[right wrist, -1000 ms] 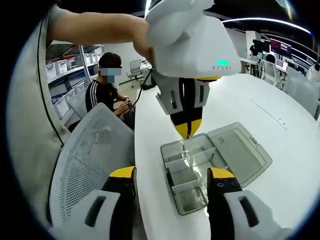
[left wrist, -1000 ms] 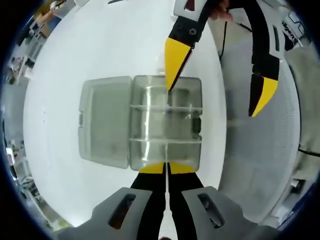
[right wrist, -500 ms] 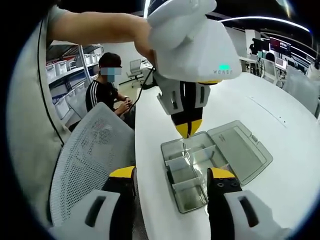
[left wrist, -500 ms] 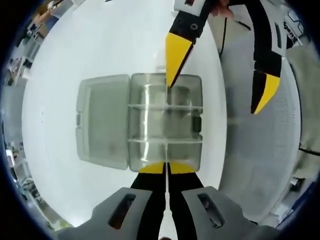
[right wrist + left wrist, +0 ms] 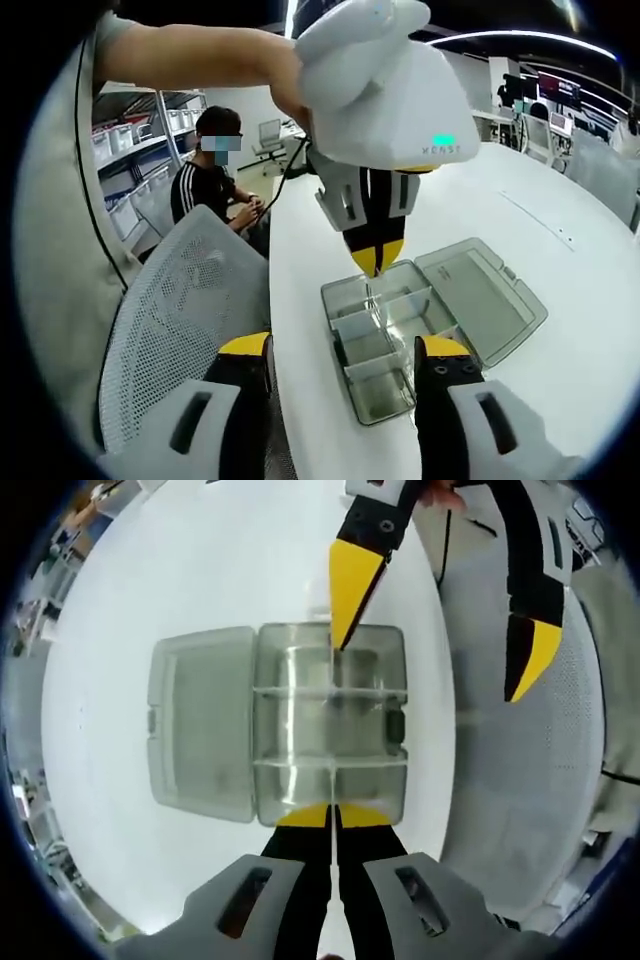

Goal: Insert the divider into the dual guide fixture by aligning both edges with the guide slots and pushing it downward to the bottom, including one-sided entry, uneven engagement, binding, and posture correction.

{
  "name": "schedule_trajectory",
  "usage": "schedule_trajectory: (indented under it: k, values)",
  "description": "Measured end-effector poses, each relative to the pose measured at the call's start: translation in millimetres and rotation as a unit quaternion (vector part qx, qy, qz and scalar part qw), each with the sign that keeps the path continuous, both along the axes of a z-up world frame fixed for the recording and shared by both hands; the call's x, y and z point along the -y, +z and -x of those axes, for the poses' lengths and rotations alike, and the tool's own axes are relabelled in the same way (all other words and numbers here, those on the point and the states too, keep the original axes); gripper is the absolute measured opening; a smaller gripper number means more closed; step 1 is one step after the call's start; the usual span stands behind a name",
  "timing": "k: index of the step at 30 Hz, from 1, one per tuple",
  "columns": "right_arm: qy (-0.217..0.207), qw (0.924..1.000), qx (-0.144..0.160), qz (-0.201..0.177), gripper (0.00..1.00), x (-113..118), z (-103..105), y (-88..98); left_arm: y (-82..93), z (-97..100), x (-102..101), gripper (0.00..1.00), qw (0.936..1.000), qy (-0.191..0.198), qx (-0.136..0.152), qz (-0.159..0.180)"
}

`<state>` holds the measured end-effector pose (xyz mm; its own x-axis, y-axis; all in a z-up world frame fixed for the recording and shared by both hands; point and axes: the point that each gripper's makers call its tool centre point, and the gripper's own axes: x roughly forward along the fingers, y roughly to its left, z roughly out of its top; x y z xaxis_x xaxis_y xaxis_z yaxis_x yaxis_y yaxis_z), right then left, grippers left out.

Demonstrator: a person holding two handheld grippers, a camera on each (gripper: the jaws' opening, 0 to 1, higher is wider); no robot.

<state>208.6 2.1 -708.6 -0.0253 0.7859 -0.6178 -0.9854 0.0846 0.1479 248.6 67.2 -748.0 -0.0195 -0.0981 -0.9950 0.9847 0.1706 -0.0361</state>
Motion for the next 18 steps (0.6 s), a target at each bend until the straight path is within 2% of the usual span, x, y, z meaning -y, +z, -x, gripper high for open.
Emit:
schedule_trajectory:
  k: [18]
  values:
    - [0.0,1.0,-0.006,0.001,0.54,1.3,-4.1,-2.5,-7.6,-1.3,1.5,0.0,0.9999,-0.014,-0.004,-0.007]
